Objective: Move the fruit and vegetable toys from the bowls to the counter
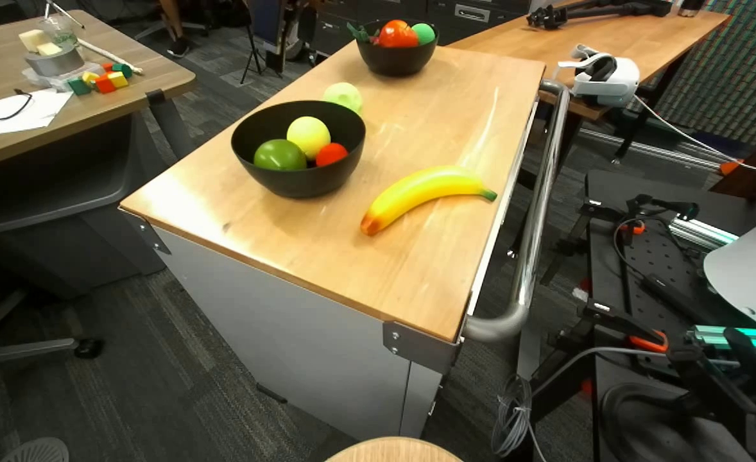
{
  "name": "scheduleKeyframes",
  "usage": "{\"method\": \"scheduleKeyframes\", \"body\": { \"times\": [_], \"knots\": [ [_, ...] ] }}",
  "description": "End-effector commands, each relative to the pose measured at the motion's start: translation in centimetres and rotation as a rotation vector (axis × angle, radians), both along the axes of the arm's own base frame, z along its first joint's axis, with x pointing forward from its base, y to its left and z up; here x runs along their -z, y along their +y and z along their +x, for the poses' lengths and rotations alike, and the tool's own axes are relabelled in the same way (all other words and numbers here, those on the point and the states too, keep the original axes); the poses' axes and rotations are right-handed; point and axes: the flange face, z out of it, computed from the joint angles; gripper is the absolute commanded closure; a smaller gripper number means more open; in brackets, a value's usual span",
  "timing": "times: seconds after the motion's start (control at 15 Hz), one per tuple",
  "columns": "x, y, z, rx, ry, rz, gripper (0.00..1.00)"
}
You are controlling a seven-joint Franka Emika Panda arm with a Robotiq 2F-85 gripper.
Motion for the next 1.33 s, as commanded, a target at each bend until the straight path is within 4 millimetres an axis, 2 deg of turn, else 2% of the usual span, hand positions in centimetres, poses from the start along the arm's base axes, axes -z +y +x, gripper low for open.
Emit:
{"method": "scheduleKeyframes", "body": {
  "times": [0.0, 0.07, 0.13, 0.2, 0.27, 0.53, 0.6, 0.73, 0.93, 1.13, 1.27],
  "knots": [
    [-2.2, 2.8, -1.1, -0.028, -0.062, 0.039, 0.00],
    [-1.9, 3.6, -1.1, -0.040, -0.053, 0.040, 0.00],
    [-1.3, 4.1, -1.0, -0.054, -0.037, 0.036, 0.09],
    [-0.7, 4.4, -0.9, -0.061, -0.023, 0.027, 0.24],
    [0.0, 4.4, -0.9, -0.061, -0.006, 0.016, 0.34],
    [2.6, 4.0, -0.9, -0.054, 0.050, 0.001, 0.65],
    [3.3, 3.9, -1.0, -0.056, 0.062, -0.003, 0.65],
    [4.3, 3.9, -1.1, -0.057, 0.081, -0.014, 0.38],
    [5.6, 3.8, -1.3, -0.065, 0.106, -0.035, 0.25],
    [6.3, 3.7, -1.5, -0.079, 0.122, -0.058, 0.19],
    [6.6, 3.8, -1.8, -0.092, 0.126, -0.072, 0.24]
  ]
}}
